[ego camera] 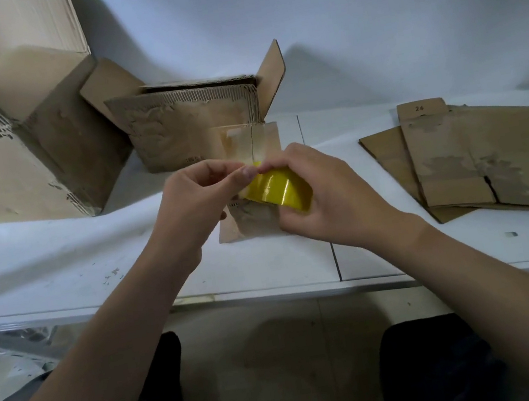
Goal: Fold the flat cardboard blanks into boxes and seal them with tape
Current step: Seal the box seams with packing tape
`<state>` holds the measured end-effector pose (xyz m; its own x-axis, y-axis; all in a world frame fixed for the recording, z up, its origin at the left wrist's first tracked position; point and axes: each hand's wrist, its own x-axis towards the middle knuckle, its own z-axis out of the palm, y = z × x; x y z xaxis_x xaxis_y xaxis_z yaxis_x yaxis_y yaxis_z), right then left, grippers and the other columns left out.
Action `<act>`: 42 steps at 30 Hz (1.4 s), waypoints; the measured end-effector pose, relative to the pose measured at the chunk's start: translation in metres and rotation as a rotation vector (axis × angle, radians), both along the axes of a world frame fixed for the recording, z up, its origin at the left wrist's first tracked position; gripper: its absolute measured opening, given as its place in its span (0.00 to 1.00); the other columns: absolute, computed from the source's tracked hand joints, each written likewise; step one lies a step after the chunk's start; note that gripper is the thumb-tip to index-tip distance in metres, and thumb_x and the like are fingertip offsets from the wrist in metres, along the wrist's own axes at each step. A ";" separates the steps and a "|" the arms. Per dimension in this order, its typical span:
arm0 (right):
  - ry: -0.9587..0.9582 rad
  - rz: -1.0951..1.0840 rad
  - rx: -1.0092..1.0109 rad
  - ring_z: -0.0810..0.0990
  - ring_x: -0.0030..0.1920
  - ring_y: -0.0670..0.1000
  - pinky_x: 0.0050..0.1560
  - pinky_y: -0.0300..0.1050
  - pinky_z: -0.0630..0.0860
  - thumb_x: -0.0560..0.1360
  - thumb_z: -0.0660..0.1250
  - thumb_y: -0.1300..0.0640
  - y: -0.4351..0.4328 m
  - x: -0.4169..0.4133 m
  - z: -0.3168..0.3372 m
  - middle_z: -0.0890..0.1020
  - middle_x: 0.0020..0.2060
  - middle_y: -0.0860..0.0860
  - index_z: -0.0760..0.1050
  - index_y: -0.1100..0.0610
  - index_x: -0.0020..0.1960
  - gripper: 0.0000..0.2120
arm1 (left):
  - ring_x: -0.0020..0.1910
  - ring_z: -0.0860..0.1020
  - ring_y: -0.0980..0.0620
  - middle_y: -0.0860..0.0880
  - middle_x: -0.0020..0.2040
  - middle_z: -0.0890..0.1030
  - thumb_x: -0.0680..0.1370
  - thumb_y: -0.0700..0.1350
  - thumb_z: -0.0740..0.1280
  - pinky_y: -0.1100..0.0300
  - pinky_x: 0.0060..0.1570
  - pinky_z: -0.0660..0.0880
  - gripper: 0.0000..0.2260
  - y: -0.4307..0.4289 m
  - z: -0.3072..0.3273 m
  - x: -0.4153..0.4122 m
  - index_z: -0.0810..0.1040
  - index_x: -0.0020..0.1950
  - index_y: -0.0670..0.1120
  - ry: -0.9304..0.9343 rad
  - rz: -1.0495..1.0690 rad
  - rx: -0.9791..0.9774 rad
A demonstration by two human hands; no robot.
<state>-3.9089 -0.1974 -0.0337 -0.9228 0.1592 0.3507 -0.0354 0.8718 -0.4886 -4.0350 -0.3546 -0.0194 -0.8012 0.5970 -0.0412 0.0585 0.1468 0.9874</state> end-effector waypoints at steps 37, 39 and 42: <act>0.101 0.088 0.288 0.71 0.44 0.52 0.42 0.39 0.66 0.72 0.72 0.62 0.096 0.028 -0.012 0.72 0.46 0.52 0.84 0.46 0.59 0.19 | 0.40 0.75 0.51 0.50 0.44 0.81 0.81 0.48 0.68 0.59 0.38 0.74 0.06 -0.024 -0.037 -0.042 0.81 0.52 0.47 0.096 0.293 -0.129; 0.071 0.105 0.322 0.71 0.44 0.53 0.41 0.45 0.70 0.71 0.75 0.65 0.094 0.026 -0.019 0.72 0.48 0.51 0.81 0.41 0.61 0.25 | 0.39 0.75 0.50 0.49 0.44 0.81 0.81 0.48 0.68 0.57 0.39 0.75 0.06 -0.026 -0.047 -0.043 0.81 0.52 0.47 0.061 0.299 -0.152; 0.038 0.105 0.312 0.70 0.45 0.52 0.39 0.52 0.74 0.69 0.78 0.68 0.092 0.020 -0.028 0.71 0.48 0.49 0.78 0.39 0.62 0.31 | 0.42 0.77 0.49 0.52 0.46 0.81 0.82 0.49 0.67 0.57 0.40 0.75 0.06 -0.025 -0.062 -0.042 0.81 0.52 0.47 0.009 0.317 -0.169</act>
<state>-3.8892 -0.1058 -0.0621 -0.9139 -0.0566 0.4019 -0.1459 0.9699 -0.1952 -4.0772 -0.3794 -0.0809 -0.9464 0.3036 -0.1107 -0.0081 0.3203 0.9473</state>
